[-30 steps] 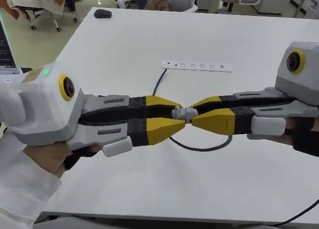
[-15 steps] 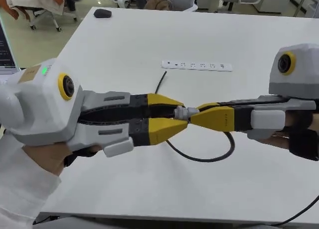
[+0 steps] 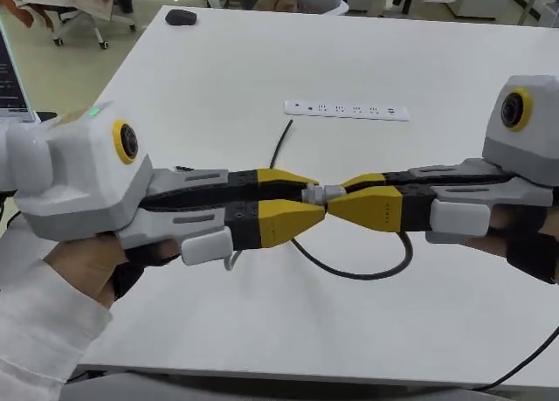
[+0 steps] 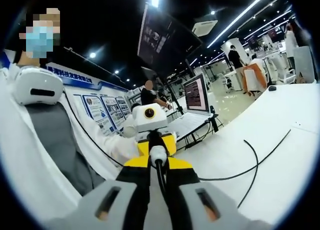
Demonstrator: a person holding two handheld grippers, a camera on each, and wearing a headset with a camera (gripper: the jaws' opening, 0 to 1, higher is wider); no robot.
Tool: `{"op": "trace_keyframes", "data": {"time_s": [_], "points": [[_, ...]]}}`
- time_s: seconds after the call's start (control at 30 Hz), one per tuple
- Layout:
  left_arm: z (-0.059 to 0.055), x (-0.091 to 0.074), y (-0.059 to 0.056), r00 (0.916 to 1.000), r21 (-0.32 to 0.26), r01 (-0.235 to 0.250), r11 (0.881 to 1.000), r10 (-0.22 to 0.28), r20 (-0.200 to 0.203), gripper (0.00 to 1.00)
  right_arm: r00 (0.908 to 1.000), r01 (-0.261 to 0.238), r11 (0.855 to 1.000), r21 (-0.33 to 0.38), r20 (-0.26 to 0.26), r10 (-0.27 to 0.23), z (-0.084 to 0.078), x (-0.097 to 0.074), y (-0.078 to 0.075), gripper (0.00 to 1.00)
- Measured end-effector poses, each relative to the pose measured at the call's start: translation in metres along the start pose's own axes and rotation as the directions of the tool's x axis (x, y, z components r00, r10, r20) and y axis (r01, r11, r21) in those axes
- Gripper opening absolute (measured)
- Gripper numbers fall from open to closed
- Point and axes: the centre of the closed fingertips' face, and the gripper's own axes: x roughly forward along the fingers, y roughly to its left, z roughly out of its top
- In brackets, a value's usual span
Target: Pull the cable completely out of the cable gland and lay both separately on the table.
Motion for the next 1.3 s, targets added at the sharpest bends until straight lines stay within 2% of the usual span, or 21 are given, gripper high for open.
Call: {"op": "trace_keyframes", "data": {"time_s": [0.17,0.3,0.37,0.4,0.43,0.47,0.57,0.67,0.7,0.73,0.77,0.8,0.83,0.87,0.93,1.1,1.13,1.17,1.2,1.23,1.3], "points": [[-0.006,0.002,-0.003,0.9985,-0.06,0.026,0.998,-0.029,-0.047,0.14,0.9998,0.006,0.999,-0.044,-0.02,-0.007,-0.004,-0.002,0.001,0.07],[-0.006,0.003,-0.002,0.998,-0.099,0.036,0.994,-0.041,-0.047,0.14,0.9998,0.013,0.997,-0.078,-0.013,-0.014,-0.003,-0.004,0.001,0.07],[-0.007,0.004,-0.002,0.9974,-0.109,0.037,0.993,-0.044,-0.057,0.14,0.9994,0.024,0.995,-0.098,-0.022,-0.026,-0.003,-0.005,0.0,0.07],[-0.01,0.004,-0.001,0.9964,-0.139,0.037,0.99,-0.048,-0.071,0.14,0.9988,0.032,0.991,-0.131,-0.032,-0.037,-0.004,-0.005,-0.001,0.07],[-0.011,0.005,-0.002,0.995,-0.146,0.05,0.988,-0.062,-0.078,0.14,0.9989,0.029,0.992,-0.122,-0.032,-0.033,-0.004,-0.005,0.0,0.07],[-0.008,0.006,-0.004,0.9964,-0.197,0.05,0.979,-0.062,-0.058,0.14,0.9983,0.034,0.98,-0.197,-0.039,-0.043,-0.004,-0.006,-0.001,0.07],[-0.006,0.005,-0.008,0.9965,-0.169,0.069,0.983,-0.076,-0.035,0.14,0.9991,0.022,0.981,-0.191,-0.032,-0.028,-0.002,-0.007,0.003,0.07],[-0.008,0.005,-0.009,0.9952,-0.195,0.074,0.978,-0.085,-0.048,0.14,0.9977,0.014,0.951,-0.309,-0.059,-0.034,-0.004,-0.007,0.003,0.08],[-0.01,0.004,-0.01,0.9942,-0.207,0.08,0.975,-0.093,-0.055,0.14,0.9976,0.01,0.948,-0.319,-0.062,-0.032,-0.005,-0.007,0.003,0.08],[-0.012,0.004,-0.013,0.9921,-0.251,0.09,0.964,-0.109,-0.062,0.14,0.9969,-0.009,0.912,-0.409,-0.075,-0.024,-0.007,-0.007,0.005,0.08],[-0.012,0.004,-0.012,0.9927,-0.261,0.087,0.961,-0.106,-0.059,0.14,0.9966,-0.007,0.893,-0.449,-0.076,-0.031,-0.008,-0.006,0.006,0.08],[-0.013,0.003,-0.011,0.9923,-0.255,0.088,0.963,-0.107,-0.062,0.14,0.9956,-0.011,0.892,-0.451,-0.088,-0.033,-0.01,-0.006,0.006,0.08],[-0.013,0.003,-0.012,0.9921,-0.246,0.089,0.965,-0.108,-0.064,0.14,0.9954,-0.01,0.904,-0.428,-0.09,-0.032,-0.01,-0.005,0.007,0.08],[-0.014,0.003,-0.012,0.9928,-0.225,0.085,0.971,-0.102,-0.063,0.14,0.9953,-0.01,0.906,-0.424,-0.091,-0.032,-0.01,-0.006,0.006,0.09],[-0.014,0.002,-0.011,0.9928,-0.222,0.081,0.972,-0.098,-0.069,0.14,0.995,-0.008,0.897,-0.442,-0.093,-0.037,-0.012,-0.006,0.004,0.09],[-0.016,0.002,-0.01,0.9934,-0.184,0.068,0.981,-0.083,-0.079,0.15,0.9945,0.002,0.906,-0.424,-0.094,-0.046,-0.014,-0.006,0.001,0.1],[-0.015,0.002,-0.011,0.993,-0.156,0.075,0.985,-0.088,-0.079,0.15,0.9949,-0.005,0.908,-0.419,-0.093,-0.037,-0.014,-0.006,0.001,0.11],[-0.014,0.003,-0.011,0.9935,-0.093,0.07,0.993,-0.078,-0.082,0.15,0.9955,-0.012,0.909,-0.416,-0.09,-0.028,-0.013,-0.007,0.001,0.11],[-0.011,0.004,-0.008,0.9954,-0.033,0.059,0.998,-0.061,-0.074,0.15,0.9955,-0.005,0.919,-0.394,-0.089,-0.033,-0.012,-0.008,-0.001,0.12],[-0.008,0.003,-0.01,0.9956,0.037,0.056,0.998,-0.053,-0.078,0.15,0.9965,0.005,0.952,-0.307,-0.078,-0.031,-0.011,-0.01,-0.003,0.13],[-0.006,0.003,-0.011,0.995,0.114,0.055,0.992,-0.045,-0.089,0.15,0.9997,0.015,0.985,-0.171,-0.015,-0.018,-0.002,-0.012,-0.005,0.2]]}}
